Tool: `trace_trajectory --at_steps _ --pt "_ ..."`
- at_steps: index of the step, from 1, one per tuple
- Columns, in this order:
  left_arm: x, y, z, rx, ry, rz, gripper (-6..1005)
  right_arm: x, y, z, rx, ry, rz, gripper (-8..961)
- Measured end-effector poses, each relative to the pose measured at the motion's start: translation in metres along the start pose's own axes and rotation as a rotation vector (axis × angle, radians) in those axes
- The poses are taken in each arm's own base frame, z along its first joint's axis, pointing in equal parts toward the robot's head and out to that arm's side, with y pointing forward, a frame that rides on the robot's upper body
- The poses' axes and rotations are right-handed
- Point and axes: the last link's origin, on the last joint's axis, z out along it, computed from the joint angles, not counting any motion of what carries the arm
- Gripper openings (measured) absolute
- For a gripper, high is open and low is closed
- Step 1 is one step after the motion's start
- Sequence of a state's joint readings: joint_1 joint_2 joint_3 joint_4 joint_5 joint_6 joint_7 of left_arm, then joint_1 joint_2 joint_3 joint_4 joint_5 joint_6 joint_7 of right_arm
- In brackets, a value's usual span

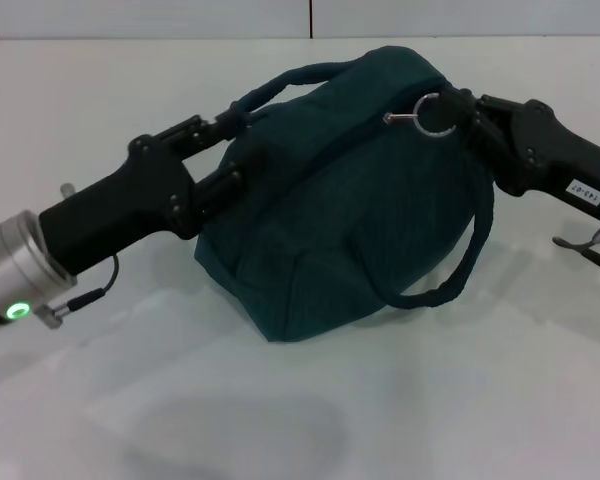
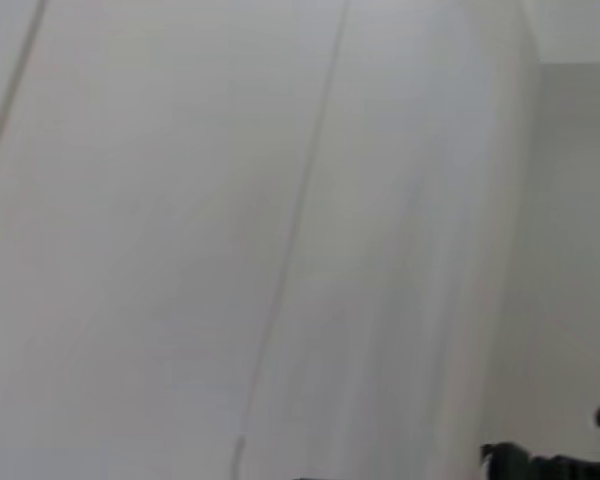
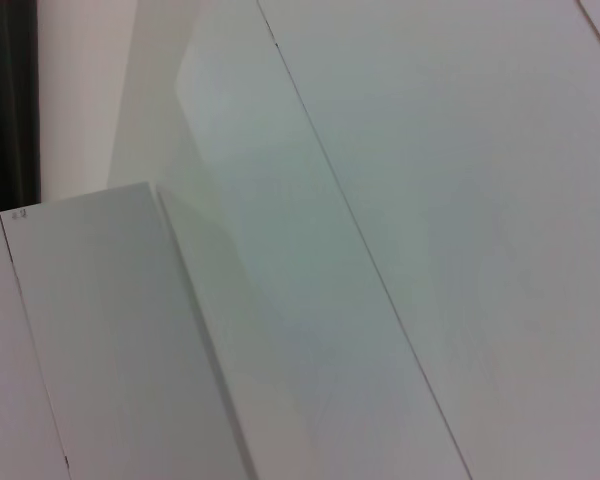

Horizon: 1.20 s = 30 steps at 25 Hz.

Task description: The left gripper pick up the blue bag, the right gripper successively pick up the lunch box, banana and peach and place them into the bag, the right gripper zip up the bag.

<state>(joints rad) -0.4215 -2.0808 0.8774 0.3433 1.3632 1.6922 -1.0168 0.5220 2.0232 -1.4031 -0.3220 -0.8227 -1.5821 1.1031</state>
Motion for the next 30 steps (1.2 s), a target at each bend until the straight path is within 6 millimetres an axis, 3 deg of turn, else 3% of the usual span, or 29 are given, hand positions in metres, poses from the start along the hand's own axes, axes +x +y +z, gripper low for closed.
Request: trace_trajectory --at_steps 5,11,24,30 --pt "0.007 -0.004 0.018 -0.087 -0.103 -0.063 559 0.001 0.002 -0.001 -0.004 -0.004 -0.007 9" --pt "0.007 -0.015 0.026 -0.054 -0.161 -0.078 581 0.001 0.003 -0.003 -0.004 -0.006 -0.009 9" --pt "0.008 -0.019 0.02 -0.047 -0.208 -0.049 502 -0.005 0.002 -0.005 0.006 -0.055 -0.015 9" --pt "0.001 -0.013 0.015 -0.07 -0.224 -0.006 228 -0.013 -0.007 -0.007 0.063 -0.101 -0.019 8"
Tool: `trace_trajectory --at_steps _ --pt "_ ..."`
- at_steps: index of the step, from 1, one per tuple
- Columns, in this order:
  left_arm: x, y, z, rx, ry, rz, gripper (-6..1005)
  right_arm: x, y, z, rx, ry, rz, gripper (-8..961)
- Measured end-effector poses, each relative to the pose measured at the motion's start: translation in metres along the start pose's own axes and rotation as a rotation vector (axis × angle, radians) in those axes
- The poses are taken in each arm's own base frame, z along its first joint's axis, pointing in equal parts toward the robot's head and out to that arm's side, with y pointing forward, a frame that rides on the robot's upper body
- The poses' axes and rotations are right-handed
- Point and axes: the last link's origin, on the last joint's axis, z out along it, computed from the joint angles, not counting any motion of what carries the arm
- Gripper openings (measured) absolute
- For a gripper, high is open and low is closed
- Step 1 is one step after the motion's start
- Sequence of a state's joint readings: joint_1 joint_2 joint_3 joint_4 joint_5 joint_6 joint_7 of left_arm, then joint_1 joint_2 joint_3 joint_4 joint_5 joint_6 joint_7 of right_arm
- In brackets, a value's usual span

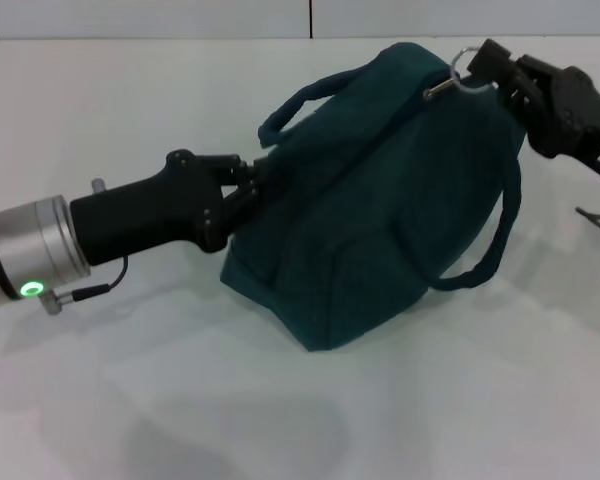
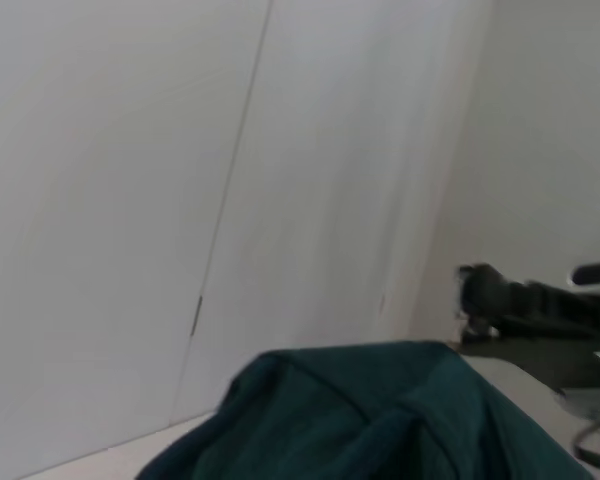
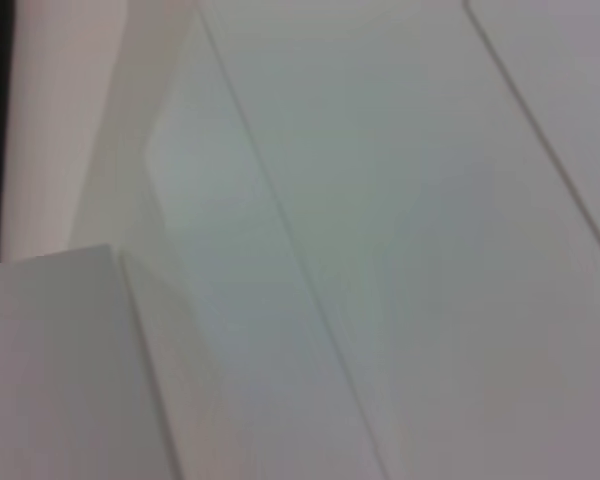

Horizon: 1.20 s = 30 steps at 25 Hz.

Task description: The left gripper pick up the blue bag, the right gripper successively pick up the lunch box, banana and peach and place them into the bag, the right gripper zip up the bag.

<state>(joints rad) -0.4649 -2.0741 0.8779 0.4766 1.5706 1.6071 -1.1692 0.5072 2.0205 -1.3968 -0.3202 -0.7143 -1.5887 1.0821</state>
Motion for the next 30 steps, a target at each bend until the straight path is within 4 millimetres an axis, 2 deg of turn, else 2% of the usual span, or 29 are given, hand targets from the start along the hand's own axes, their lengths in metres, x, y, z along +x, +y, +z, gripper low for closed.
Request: trace_trajectory --at_steps 5,16,25,30 --pt "-0.003 0.006 -0.008 -0.011 0.016 0.033 69 0.001 -0.012 -0.003 0.081 0.011 -0.003 8" --pt "-0.006 0.006 -0.019 0.016 0.023 0.061 54 0.003 -0.032 -0.006 0.209 0.05 -0.04 8" --pt "0.004 -0.008 -0.036 0.175 0.154 0.046 59 0.012 -0.031 -0.017 0.245 0.068 -0.088 8" --pt "0.007 -0.012 -0.036 0.197 0.175 0.042 61 0.017 -0.037 -0.019 0.287 0.097 -0.082 9"
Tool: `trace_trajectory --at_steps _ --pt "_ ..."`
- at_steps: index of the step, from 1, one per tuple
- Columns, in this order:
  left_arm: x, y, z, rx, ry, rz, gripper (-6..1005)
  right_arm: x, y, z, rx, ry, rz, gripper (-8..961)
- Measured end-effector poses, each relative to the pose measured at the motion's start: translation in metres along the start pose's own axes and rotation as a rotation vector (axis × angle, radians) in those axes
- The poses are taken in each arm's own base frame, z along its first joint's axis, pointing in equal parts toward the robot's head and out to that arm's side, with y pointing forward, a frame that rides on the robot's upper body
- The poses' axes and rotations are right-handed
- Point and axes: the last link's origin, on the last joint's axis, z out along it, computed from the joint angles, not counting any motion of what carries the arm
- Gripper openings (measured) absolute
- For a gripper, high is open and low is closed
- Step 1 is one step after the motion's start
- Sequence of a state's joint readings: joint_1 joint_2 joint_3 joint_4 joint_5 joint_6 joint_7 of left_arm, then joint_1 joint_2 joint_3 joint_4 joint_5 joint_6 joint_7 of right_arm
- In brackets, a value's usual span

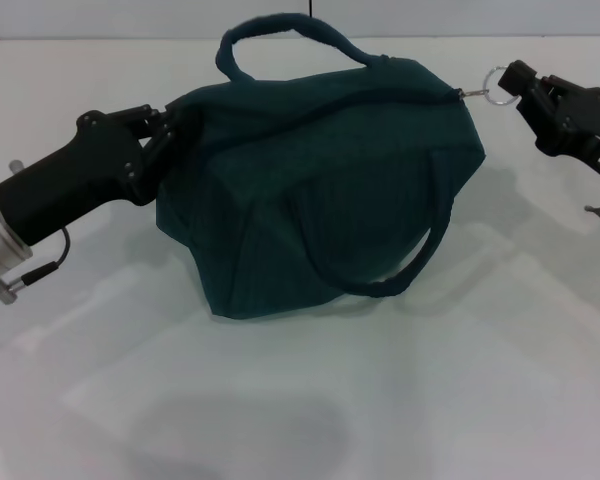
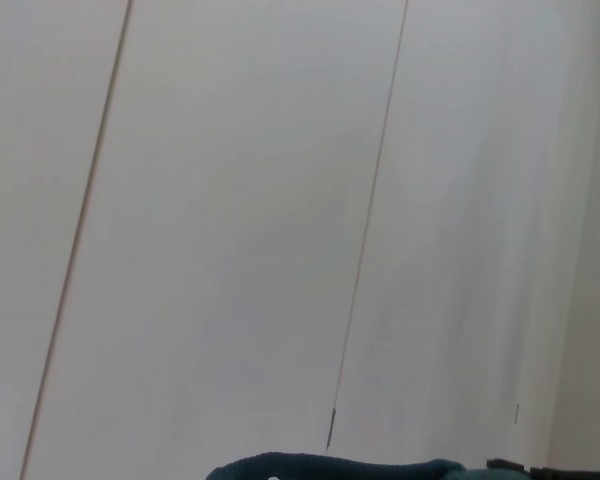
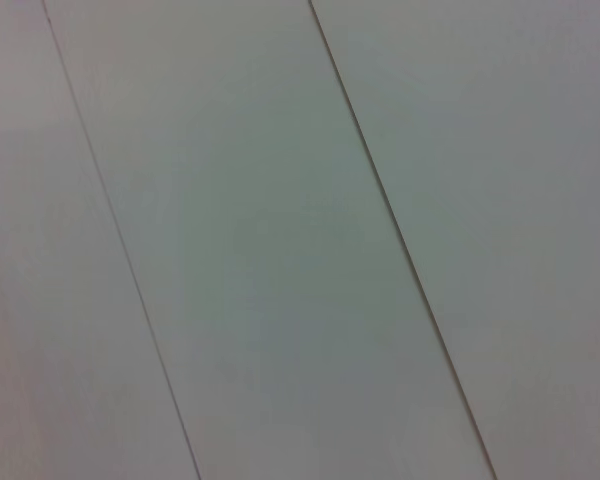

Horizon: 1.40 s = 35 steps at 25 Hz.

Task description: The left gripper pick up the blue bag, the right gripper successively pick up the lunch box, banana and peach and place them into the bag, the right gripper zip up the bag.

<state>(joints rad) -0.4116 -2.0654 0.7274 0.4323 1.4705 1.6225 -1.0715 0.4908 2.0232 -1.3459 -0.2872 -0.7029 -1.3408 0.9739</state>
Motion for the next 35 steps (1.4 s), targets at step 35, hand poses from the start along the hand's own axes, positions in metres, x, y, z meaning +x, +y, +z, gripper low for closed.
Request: trace_trajectory --at_steps 35 --pt "0.02 -0.01 0.021 -0.023 0.03 -0.114 276 0.035 -0.006 0.011 0.075 0.224 -0.01 14"
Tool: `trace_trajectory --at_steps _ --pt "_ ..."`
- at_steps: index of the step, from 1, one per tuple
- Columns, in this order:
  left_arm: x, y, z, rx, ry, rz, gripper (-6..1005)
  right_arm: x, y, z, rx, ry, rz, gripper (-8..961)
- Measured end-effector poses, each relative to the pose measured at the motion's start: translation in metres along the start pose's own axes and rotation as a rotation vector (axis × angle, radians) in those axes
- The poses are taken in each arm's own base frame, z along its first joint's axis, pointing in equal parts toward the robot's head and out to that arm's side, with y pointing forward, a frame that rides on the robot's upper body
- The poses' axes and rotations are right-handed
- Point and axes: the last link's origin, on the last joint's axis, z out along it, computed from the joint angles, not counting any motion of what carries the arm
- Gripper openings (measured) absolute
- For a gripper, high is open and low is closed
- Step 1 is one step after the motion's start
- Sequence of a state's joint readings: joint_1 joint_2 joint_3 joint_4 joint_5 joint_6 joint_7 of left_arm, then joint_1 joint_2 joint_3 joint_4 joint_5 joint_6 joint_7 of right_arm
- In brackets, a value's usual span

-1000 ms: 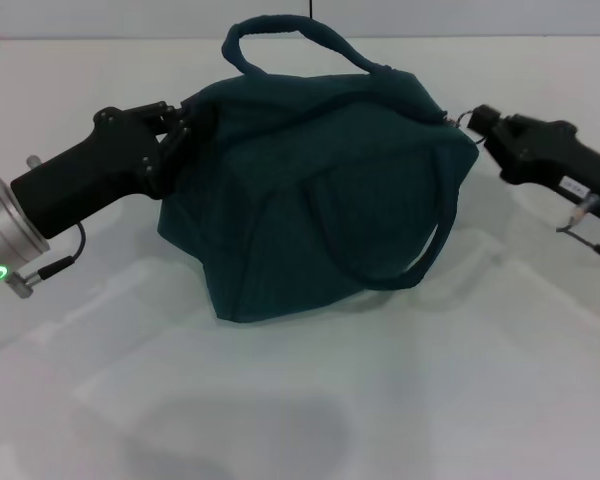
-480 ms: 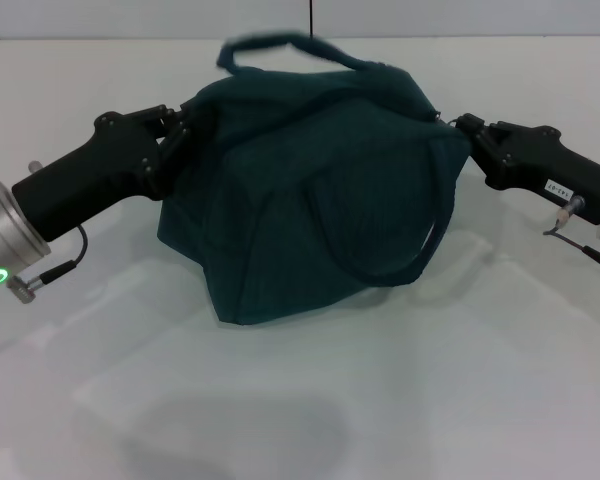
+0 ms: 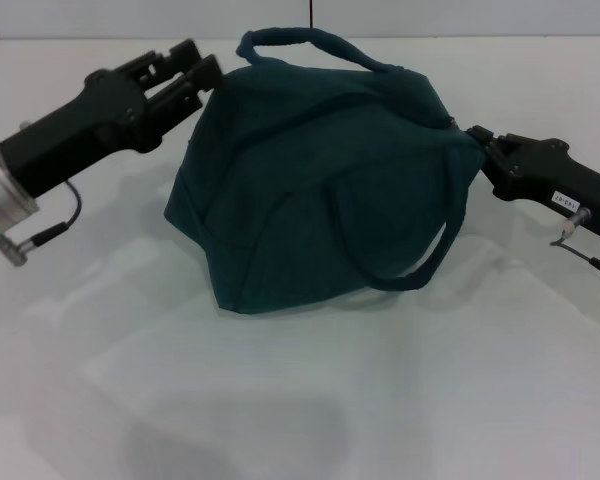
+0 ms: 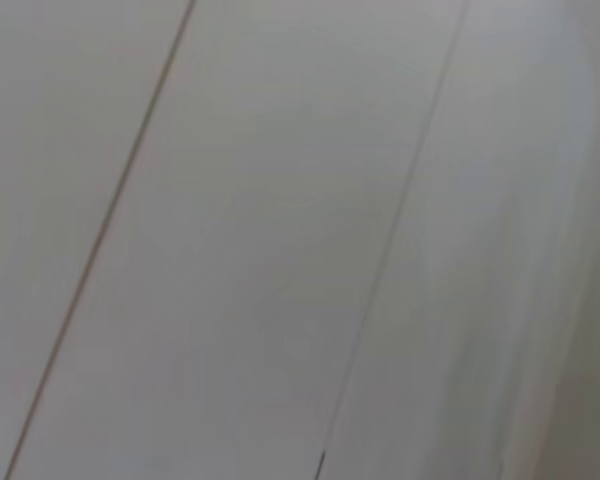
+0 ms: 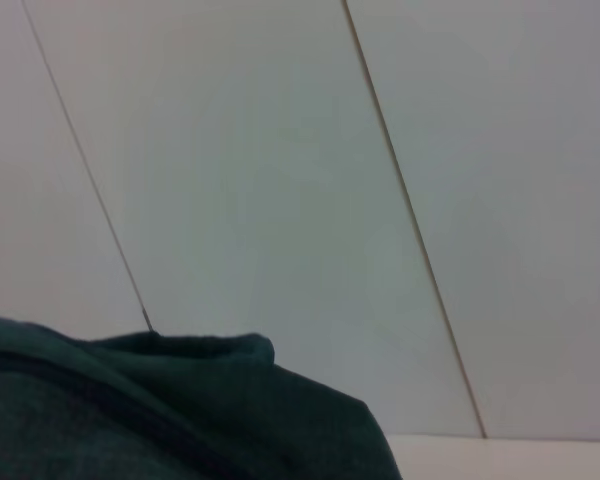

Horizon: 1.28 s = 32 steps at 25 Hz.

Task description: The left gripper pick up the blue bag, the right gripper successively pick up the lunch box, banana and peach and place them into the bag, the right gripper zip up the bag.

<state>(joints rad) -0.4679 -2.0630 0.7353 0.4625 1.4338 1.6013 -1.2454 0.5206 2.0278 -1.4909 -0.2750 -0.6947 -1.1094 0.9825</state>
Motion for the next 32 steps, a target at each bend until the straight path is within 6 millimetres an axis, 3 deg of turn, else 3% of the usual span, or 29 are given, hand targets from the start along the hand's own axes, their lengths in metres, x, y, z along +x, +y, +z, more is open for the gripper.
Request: trace_trajectory --at_steps 5,9,18,25,32 --pt "0.009 0.008 0.016 -0.078 -0.051 0.037 518 0.003 0.006 0.002 -0.035 0.016 -0.011 15" --pt "0.02 0.017 0.034 -0.166 -0.166 0.047 534 0.001 0.017 0.001 -0.105 -0.007 -0.014 16" --pt "0.054 0.02 0.078 -0.169 -0.441 0.056 560 0.004 0.017 -0.002 -0.104 -0.004 -0.007 18" --pt "0.061 0.012 0.108 -0.08 -0.686 0.006 559 0.004 0.02 -0.005 -0.117 -0.013 -0.003 20" --pt "0.063 0.012 0.125 0.005 -0.838 0.032 557 0.004 0.02 -0.006 -0.12 -0.021 0.0 21"
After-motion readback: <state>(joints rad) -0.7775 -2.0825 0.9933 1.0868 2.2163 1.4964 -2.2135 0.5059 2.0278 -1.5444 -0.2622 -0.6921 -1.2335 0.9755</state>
